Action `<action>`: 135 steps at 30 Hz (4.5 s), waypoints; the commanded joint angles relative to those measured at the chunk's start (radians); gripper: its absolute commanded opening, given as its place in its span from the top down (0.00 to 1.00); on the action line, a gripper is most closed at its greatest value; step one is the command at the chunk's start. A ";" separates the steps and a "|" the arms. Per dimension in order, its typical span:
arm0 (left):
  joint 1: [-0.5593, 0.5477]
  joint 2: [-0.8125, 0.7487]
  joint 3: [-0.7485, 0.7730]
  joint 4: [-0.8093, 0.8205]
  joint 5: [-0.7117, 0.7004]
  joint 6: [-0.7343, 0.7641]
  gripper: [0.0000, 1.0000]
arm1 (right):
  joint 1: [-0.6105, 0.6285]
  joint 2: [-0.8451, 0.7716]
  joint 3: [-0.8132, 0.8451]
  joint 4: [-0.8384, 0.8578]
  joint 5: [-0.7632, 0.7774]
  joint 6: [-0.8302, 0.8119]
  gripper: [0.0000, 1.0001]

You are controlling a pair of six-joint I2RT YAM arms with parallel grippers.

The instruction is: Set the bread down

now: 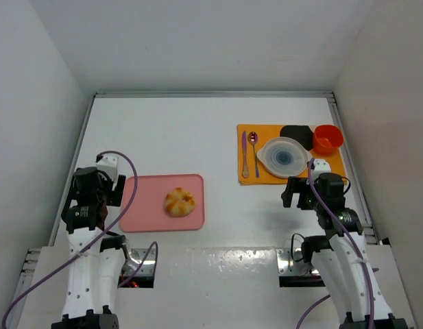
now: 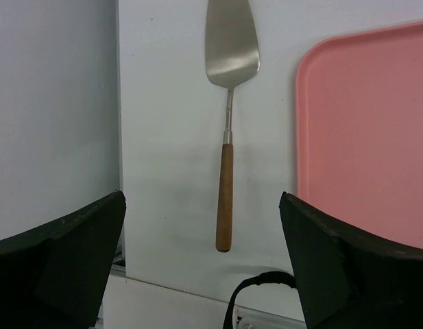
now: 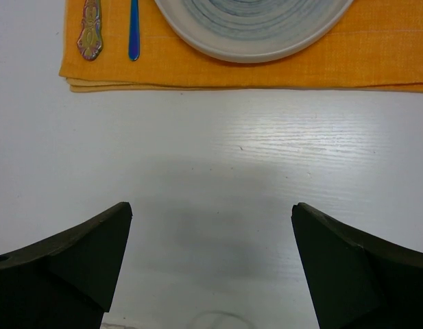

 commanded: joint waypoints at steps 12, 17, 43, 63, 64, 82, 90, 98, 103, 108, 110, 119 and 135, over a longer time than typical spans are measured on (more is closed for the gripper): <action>0.000 0.252 0.190 -0.042 0.085 0.082 0.00 | 0.019 0.228 0.171 0.038 0.004 0.127 0.00; 0.036 0.644 0.414 -0.240 0.159 0.018 0.27 | 0.200 0.438 0.335 -0.023 0.171 0.140 0.00; 0.239 0.858 0.265 -0.122 0.096 0.046 0.27 | 0.565 1.096 0.599 0.319 0.011 0.431 0.26; 0.279 0.978 0.265 -0.093 0.076 0.067 0.52 | 0.648 1.417 0.809 0.395 -0.031 0.523 0.31; 0.279 0.978 0.265 -0.093 0.076 0.067 0.54 | 0.654 1.429 0.814 0.394 -0.032 0.522 0.31; 0.282 0.872 0.424 -0.162 0.041 0.298 1.00 | 0.697 1.476 0.797 0.388 0.030 0.620 0.52; 0.028 0.706 0.456 -0.331 0.094 0.605 1.00 | 0.696 1.480 0.783 0.397 0.090 0.646 0.87; -0.290 0.551 0.250 -0.317 -0.080 0.820 1.00 | 0.693 1.462 0.754 0.417 0.135 0.652 0.99; -0.370 0.586 0.189 -0.285 -0.267 0.831 1.00 | 0.694 1.430 0.743 0.412 0.155 0.655 0.99; -0.342 0.608 0.260 -0.294 -0.315 0.851 1.00 | 0.700 1.407 0.716 0.425 0.173 0.658 0.99; -0.332 0.608 0.261 -0.294 -0.347 0.851 1.00 | 0.702 1.402 0.710 0.426 0.173 0.658 0.99; -0.466 0.570 0.110 -0.239 -0.551 0.870 1.00 | 0.722 1.388 0.705 0.420 0.185 0.670 1.00; -0.802 0.768 0.166 -0.303 -0.338 0.580 1.00 | 0.759 1.382 0.736 0.371 0.234 0.709 1.00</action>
